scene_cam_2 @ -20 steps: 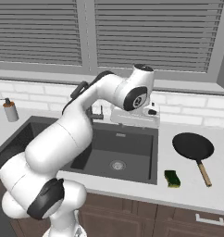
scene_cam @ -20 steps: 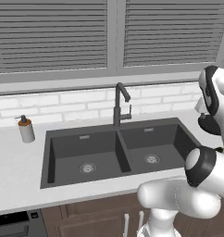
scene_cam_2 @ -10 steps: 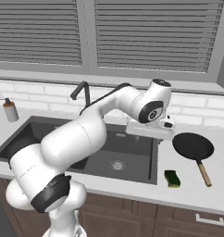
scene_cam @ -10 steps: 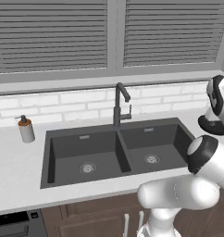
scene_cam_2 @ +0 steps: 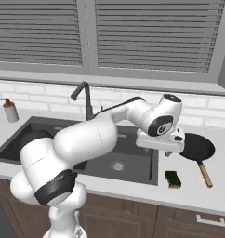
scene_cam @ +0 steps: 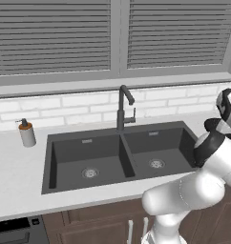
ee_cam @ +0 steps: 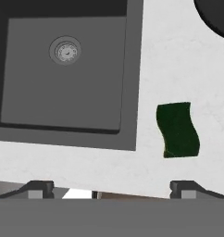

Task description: Pick the pan and sponge and place them into the sink. Then turn on the water.

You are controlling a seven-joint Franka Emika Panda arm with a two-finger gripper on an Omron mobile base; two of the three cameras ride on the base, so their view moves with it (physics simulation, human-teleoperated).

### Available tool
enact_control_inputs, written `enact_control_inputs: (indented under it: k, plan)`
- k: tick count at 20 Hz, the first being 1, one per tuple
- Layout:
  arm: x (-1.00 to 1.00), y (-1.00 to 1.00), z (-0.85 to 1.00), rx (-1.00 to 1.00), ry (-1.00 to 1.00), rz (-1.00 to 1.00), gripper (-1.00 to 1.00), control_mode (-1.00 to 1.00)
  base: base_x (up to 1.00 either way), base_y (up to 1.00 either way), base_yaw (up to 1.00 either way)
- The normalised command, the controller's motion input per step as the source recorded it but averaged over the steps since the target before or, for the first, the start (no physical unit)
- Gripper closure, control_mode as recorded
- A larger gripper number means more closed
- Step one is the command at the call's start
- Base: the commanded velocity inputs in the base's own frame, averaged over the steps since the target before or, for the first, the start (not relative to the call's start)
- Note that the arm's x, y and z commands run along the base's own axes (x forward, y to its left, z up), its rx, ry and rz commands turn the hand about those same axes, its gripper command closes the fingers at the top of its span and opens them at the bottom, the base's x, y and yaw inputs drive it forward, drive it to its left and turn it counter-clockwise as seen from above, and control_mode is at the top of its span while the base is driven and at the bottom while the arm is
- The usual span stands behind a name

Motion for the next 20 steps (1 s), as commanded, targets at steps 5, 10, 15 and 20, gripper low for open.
enact_control_inputs:
  k: [5,10,15,20]
  plan:
    - [0.00,-0.30,-0.53,-0.04,0.00,0.00,-1.00,-1.00,0.00,0.00,0.00]
    - [0.00,-0.42,-0.48,-0.03,0.00,0.00,-1.00,-1.00,0.00,0.00,0.00]
    - [0.00,-0.57,-0.30,0.00,0.00,0.00,-1.00,-1.00,0.00,0.00,0.00]
    - [0.00,-0.49,-0.03,0.00,0.00,0.00,-1.00,-1.00,0.00,0.00,0.00]
